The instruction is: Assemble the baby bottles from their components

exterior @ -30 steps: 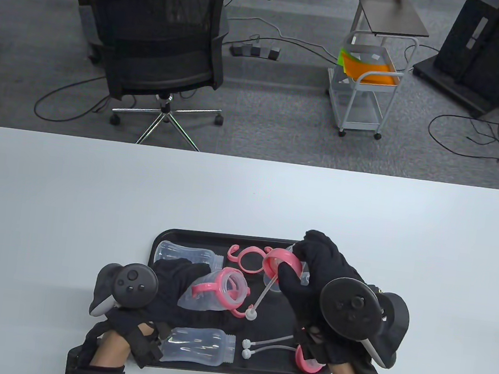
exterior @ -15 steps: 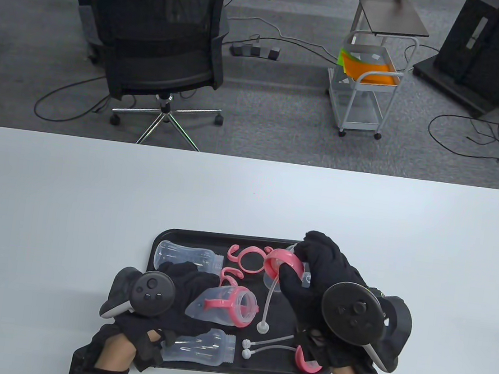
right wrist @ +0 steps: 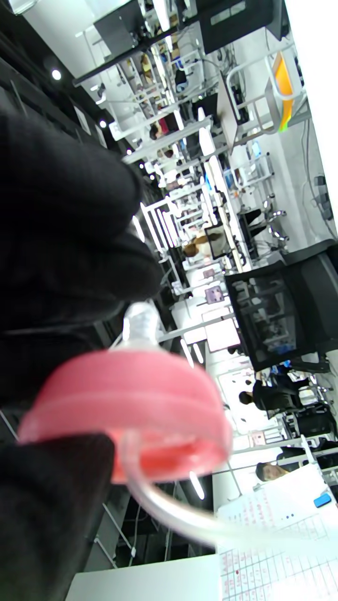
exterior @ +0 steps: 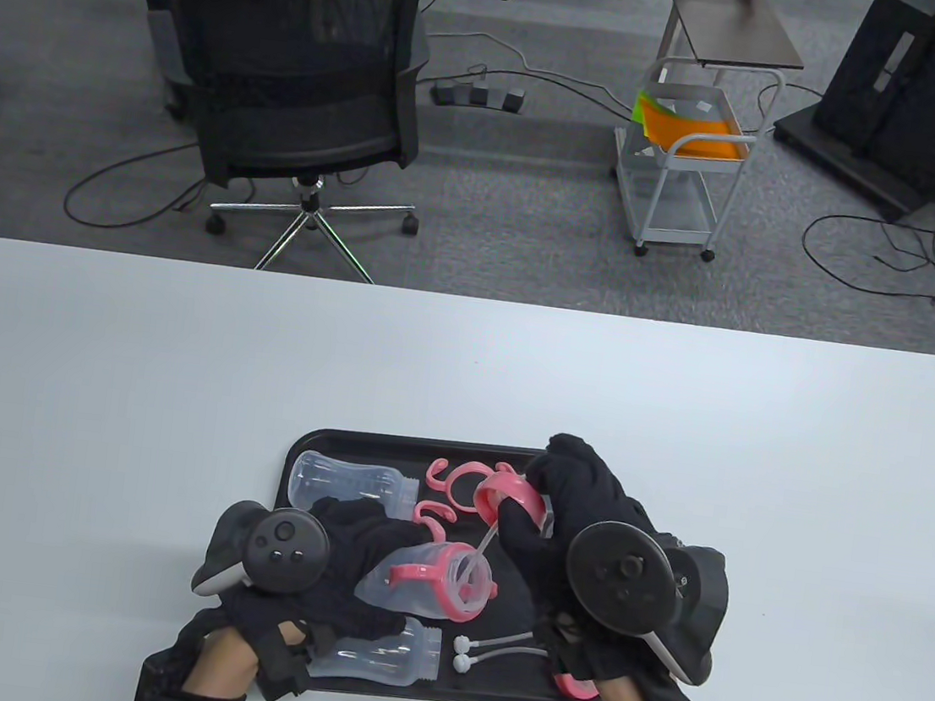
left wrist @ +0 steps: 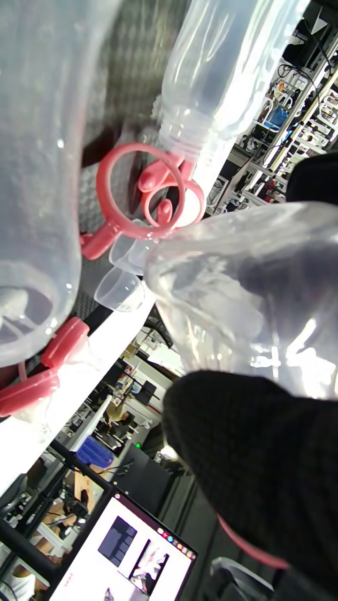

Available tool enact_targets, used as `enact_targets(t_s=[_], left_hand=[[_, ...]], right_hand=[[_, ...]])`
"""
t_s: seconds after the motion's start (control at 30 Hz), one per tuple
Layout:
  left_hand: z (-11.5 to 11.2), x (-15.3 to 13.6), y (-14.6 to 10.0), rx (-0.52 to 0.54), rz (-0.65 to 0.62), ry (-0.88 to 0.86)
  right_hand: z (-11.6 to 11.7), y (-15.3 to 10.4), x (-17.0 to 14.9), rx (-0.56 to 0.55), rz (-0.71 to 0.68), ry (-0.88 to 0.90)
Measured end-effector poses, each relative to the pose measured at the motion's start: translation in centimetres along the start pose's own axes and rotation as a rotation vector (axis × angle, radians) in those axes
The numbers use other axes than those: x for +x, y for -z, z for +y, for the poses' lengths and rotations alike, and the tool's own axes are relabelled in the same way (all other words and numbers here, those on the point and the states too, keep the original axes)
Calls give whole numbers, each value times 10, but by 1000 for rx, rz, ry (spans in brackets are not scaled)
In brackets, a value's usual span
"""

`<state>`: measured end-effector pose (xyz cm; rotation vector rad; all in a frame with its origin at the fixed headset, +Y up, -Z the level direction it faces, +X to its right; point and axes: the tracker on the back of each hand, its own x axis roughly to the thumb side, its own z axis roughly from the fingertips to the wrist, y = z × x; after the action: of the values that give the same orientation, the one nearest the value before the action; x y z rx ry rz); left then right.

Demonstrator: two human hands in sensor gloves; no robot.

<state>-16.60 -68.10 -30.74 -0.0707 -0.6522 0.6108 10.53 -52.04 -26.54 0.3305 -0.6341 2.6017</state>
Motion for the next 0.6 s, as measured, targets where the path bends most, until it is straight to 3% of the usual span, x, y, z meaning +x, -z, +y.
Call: enact_targets(t_s=[0.4, 0.6], left_hand=[[9, -4, -5, 85, -34, -109], [12, -5, -7, 126, -46, -142]], right_hand=[[22, 3, -2, 17, -34, 142], [35, 2, 1, 21, -49, 69]])
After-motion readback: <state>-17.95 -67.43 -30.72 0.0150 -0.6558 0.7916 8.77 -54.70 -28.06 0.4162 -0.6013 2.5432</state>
